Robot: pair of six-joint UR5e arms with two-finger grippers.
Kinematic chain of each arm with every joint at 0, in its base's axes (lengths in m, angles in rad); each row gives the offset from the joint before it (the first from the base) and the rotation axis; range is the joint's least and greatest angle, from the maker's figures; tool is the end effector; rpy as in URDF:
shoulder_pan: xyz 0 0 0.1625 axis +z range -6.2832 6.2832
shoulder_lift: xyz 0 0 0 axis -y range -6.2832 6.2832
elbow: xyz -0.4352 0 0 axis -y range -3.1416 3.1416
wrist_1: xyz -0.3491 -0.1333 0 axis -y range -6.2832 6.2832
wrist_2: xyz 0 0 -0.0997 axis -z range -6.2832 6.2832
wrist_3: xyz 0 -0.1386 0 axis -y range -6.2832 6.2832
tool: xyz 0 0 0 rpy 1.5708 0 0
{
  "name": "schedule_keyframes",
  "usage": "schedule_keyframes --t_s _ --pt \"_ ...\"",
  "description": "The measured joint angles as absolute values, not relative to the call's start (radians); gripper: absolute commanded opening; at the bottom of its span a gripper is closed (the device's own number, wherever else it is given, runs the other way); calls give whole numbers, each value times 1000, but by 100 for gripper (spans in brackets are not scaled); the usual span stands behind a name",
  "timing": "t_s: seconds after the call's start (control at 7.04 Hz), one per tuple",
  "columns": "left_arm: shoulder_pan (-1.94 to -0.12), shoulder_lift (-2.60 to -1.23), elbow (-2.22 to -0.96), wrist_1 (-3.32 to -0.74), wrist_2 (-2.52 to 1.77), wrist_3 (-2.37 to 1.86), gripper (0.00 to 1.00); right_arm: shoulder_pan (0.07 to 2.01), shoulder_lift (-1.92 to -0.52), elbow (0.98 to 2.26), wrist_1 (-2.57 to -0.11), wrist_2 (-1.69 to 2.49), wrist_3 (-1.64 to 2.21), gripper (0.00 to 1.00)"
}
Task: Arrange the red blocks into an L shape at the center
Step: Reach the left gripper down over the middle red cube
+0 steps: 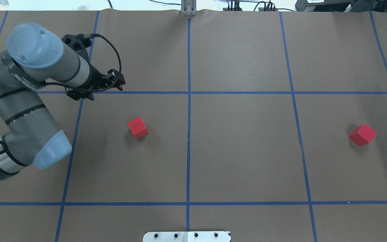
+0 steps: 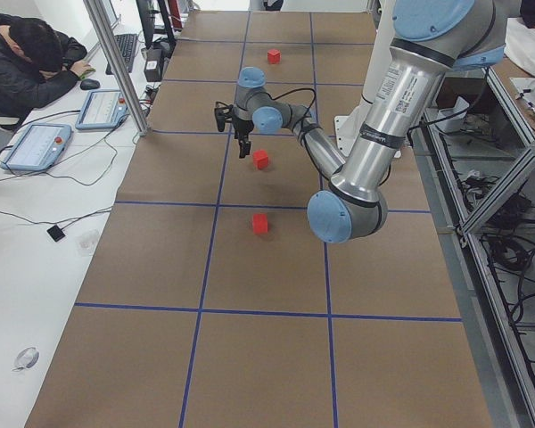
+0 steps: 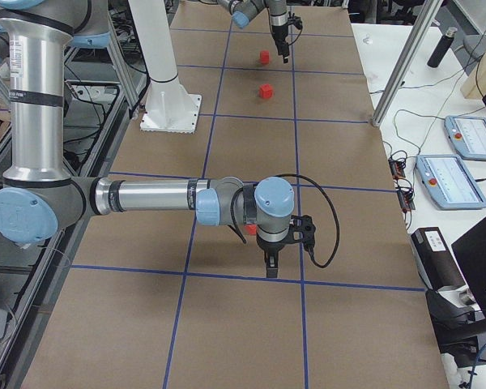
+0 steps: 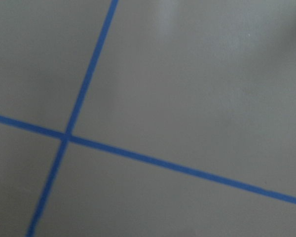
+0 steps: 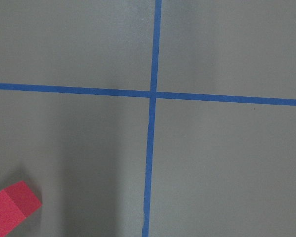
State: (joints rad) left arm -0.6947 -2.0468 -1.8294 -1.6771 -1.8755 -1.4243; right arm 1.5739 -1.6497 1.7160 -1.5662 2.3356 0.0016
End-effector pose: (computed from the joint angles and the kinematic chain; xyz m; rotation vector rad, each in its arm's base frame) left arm 0.4203 -0.4696 0.3292 0.0796 0.8837 -0.3840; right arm 0.0386 -0.4204 0.6659 0.0680 -0.7644 -0.0226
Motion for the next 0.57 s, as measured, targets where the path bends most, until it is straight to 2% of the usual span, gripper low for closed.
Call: schedule_keyframes --t_s 0.28,0.57 --pt "-585 -2110 -1814 -1598 -1792 -1524 100 1574 -1649 1716 -1566 2337 1 99" --pt "-554 -2148 -1763 -1565 -1760 -1545 100 1573 -1649 1716 -1566 2338 0 99"
